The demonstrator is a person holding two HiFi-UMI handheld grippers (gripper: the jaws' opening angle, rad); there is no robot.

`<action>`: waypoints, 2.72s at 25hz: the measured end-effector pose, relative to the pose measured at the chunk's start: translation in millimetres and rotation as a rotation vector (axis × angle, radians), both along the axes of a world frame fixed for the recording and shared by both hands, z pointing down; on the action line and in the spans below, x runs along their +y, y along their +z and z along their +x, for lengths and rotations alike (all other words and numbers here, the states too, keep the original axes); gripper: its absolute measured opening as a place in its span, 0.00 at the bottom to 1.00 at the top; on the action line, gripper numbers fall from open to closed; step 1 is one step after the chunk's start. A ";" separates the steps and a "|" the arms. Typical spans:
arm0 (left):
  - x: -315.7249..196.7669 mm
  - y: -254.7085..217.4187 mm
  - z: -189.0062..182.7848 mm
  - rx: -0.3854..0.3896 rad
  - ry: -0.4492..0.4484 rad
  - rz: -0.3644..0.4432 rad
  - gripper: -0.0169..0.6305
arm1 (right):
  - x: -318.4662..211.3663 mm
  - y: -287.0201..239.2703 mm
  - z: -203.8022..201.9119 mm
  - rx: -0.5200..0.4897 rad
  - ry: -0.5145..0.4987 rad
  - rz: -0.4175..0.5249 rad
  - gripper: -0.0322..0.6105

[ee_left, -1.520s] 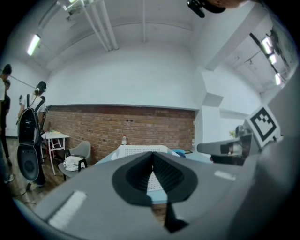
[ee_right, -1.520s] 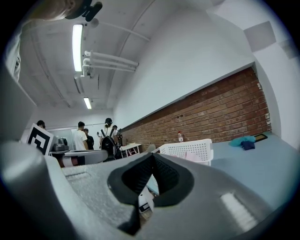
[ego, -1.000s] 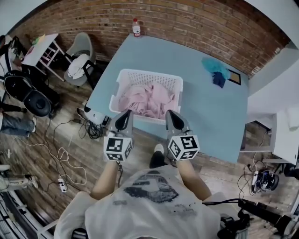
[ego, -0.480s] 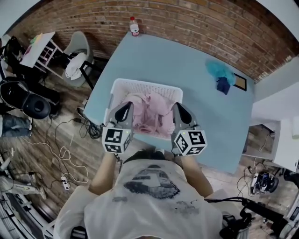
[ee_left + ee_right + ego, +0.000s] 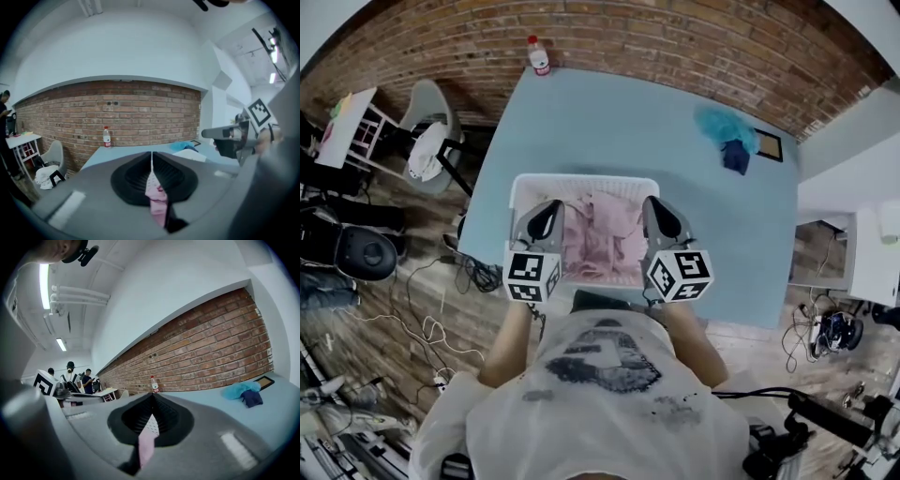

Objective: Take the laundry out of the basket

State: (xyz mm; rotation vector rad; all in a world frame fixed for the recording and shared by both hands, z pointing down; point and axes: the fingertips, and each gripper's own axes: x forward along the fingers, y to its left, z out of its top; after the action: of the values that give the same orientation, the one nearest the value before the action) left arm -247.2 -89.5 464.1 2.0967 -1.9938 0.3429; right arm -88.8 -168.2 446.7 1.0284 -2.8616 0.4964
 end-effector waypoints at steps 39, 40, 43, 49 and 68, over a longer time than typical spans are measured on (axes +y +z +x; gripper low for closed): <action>-54.2 164.3 58.9 0.185 0.339 -0.548 0.85 | -26.3 20.3 7.5 0.046 0.130 -0.054 0.05; -56.1 169.4 60.3 0.183 0.341 -0.558 0.85 | -27.6 21.6 8.6 0.047 0.131 -0.055 0.05; -58.2 181.9 63.2 0.186 0.340 -0.589 0.85 | -30.0 24.0 12.3 0.047 0.137 -0.059 0.05; -59.4 196.6 59.1 0.177 0.327 -0.629 0.85 | -31.4 28.1 12.2 0.050 0.141 -0.074 0.05; -41.3 258.9 76.3 -0.083 0.472 -0.749 0.85 | -31.3 34.4 11.5 0.061 0.136 -0.090 0.05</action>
State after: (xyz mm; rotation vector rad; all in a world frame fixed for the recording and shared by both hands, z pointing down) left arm -170.9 -130.9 723.0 1.9960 -1.0910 1.0751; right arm -77.3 -199.4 481.1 1.2063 -2.7017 0.5862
